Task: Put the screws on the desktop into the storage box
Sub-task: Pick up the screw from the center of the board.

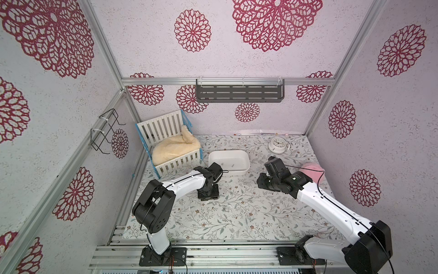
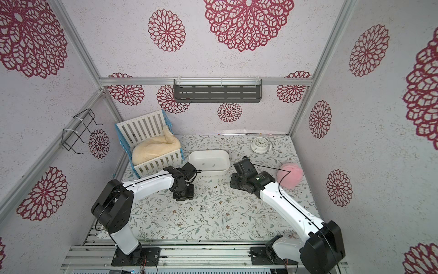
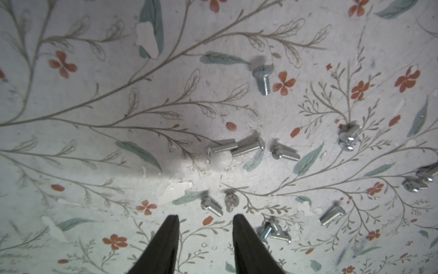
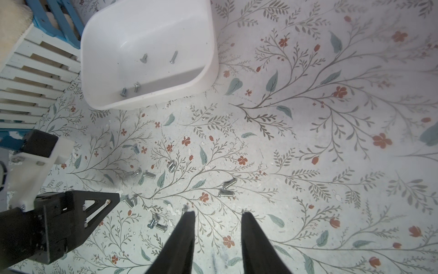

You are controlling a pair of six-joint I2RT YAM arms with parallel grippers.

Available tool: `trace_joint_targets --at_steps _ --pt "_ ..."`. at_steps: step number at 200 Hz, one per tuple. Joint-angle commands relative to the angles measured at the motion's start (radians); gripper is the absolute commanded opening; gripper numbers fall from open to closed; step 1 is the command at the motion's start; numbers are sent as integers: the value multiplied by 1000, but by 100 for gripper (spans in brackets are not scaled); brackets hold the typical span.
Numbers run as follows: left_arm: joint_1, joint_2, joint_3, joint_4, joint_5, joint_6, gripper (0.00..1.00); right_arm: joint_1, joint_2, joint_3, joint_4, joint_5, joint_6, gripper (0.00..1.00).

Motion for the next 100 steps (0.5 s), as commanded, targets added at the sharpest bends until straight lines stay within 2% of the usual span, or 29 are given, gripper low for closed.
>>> trace_joint_targets --at_steps 1,100 --pt "-9 -10 -29 40 26 -31 43 -5 16 9 50 -18 -25 37" --pt "-9 41 -40 63 46 -22 38 -6 70 57 46 -31 -29 37"
